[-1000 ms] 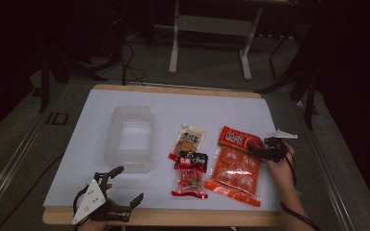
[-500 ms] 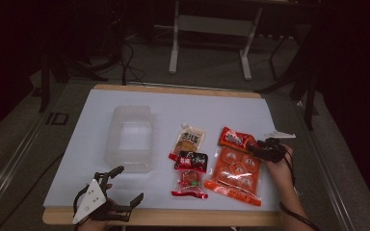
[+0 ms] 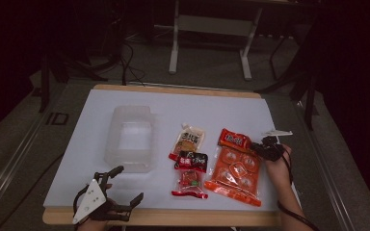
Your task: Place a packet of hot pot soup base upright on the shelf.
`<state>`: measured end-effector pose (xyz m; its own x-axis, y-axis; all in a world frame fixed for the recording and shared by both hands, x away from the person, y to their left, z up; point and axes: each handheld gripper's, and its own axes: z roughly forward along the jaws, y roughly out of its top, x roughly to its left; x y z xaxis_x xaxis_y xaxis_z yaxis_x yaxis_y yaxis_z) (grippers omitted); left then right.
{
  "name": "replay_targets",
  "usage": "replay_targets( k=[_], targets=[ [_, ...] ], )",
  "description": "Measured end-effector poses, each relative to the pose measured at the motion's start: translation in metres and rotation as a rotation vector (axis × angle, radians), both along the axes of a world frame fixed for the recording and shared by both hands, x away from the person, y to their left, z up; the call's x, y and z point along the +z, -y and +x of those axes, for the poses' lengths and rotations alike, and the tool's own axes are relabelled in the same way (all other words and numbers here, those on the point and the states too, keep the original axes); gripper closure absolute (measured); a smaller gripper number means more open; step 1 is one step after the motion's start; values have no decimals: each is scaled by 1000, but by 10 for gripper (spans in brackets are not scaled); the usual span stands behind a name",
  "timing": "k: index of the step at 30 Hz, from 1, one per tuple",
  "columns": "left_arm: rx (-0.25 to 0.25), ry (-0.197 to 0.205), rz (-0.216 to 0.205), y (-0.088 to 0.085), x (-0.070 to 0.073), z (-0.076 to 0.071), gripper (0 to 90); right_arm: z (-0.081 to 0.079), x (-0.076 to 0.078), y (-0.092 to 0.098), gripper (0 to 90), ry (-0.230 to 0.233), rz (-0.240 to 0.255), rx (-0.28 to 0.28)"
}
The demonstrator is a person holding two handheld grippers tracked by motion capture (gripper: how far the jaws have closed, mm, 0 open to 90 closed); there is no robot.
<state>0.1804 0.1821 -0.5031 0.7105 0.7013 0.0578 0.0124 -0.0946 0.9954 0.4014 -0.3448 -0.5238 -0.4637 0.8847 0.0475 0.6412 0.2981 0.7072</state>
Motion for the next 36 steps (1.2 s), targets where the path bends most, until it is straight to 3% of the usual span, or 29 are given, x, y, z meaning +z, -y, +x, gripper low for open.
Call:
replay_targets(
  k=[16, 21, 28, 33, 36],
  targets=[
    [6, 27, -8, -2, 0, 1, 19, -11, 26, -5, 892, 71, -5, -2],
    [10, 13, -25, -4, 0, 2, 20, -19, 42, -7, 891, 121, 15, 6],
    [4, 10, -19, -3, -1, 2, 20, -29, 54, -7, 892, 159, 1, 19],
    [4, -12, -15, -1, -1, 3, 20, -39, 69, -5, 892, 195, 35, 34],
    [4, -15, -17, -1, -1, 2, 20, -44, 76, -8, 892, 220, 24, 45]
  ],
)
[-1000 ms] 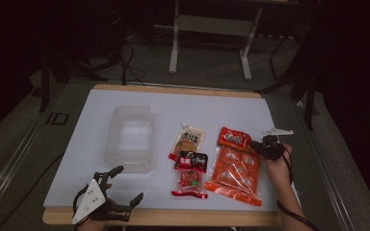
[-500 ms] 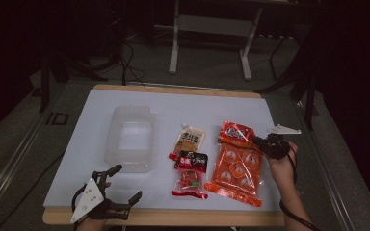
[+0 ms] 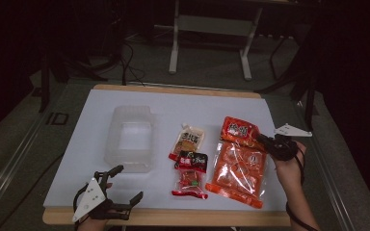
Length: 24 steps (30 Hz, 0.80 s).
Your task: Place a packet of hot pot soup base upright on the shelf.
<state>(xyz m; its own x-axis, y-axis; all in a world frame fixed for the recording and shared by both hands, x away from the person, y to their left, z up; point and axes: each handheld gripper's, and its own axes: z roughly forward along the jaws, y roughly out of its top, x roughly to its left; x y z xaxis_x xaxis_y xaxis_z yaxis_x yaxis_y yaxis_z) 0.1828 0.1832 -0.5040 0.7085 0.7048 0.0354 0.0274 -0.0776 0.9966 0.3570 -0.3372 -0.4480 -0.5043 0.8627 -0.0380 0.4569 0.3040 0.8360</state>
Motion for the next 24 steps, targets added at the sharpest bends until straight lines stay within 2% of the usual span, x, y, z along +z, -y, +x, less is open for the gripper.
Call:
replay_targets(
  k=[4, 8, 9, 12, 17, 24],
  targets=[
    [10, 11, 13, 1, 0, 0, 20, -10, 11, -3, 892, 41, 10, 18],
    [10, 1, 4, 0, 0, 1, 20, -18, 22, -7, 892, 77, 10, 36],
    [12, -3, -3, -1, 0, 1, 20, -23, 28, -10, 892, 100, 18, 48],
    [17, -1, -4, -1, 0, 1, 20, -29, 34, -12, 892, 119, 26, 64],
    [25, -10, -15, -3, 0, 1, 20, -48, 51, -24, 891, 185, 15, 122],
    [26, -12, 1, -1, 1, 0, 20, -67, 65, -33, 892, 237, 28, 171]
  ],
)
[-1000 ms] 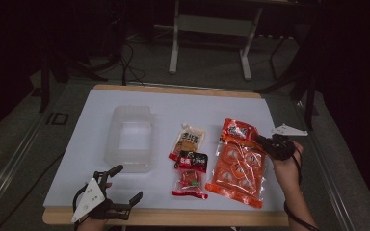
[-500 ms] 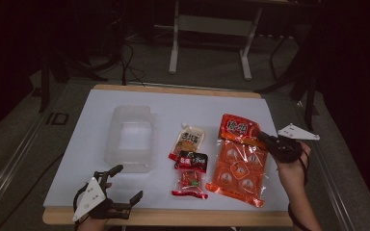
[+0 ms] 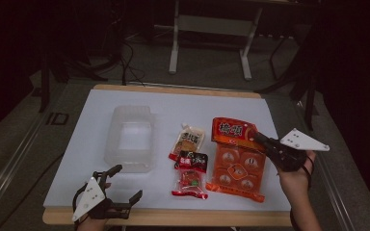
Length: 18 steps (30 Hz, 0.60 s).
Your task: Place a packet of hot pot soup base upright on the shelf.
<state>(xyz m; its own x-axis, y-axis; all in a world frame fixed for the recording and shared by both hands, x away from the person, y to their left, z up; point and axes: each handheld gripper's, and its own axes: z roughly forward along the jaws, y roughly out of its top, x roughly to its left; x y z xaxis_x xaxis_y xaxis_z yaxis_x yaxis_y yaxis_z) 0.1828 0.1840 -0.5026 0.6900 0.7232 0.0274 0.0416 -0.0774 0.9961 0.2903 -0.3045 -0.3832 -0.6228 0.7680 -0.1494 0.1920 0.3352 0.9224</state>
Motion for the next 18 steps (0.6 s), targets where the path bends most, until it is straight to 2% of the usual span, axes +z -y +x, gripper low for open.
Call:
replay_targets(
  k=[6, 10, 13, 18],
  targets=[
    [-4, -9, 1, 1, 0, 0, 20, -18, 10, -5, 891, 40, -15, 61],
    [-5, -22, 3, 2, 0, 0, 20, -30, 18, -5, 891, 74, -12, 77],
    [-2, -25, 0, 1, 0, 1, 20, -37, 24, -5, 891, 92, 10, 92],
    [-4, -28, -3, 1, 0, 1, 20, -42, 31, -8, 892, 122, 11, 106]
  ],
)
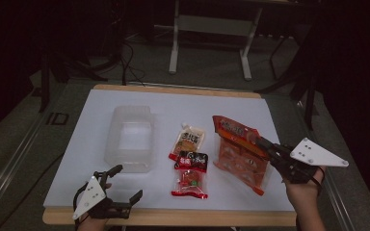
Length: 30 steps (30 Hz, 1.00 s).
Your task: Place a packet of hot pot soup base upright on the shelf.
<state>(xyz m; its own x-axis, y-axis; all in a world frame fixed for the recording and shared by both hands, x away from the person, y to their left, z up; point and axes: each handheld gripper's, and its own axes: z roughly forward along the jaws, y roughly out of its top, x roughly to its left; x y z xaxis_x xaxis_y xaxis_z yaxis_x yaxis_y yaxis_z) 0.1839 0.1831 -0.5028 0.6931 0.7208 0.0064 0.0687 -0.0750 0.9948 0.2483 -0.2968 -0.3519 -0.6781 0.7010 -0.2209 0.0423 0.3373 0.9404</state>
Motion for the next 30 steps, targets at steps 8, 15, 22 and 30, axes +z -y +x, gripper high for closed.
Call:
replay_targets(
  k=[8, 15, 22, 30],
  targets=[
    [-14, -4, 6, 4, 2, 1, 20, -2, 15, 1, 891, 25, 22, 4],
    [-72, -55, 13, 16, 9, -1, 20, -11, 28, -6, 891, 51, 41, 37],
    [-129, -61, 4, 24, 26, -1, 20, -19, 39, -15, 891, 78, 31, 59],
    [-224, -57, -57, 29, 47, 12, 20, -22, 48, -19, 891, 86, 44, 72]
  ],
)
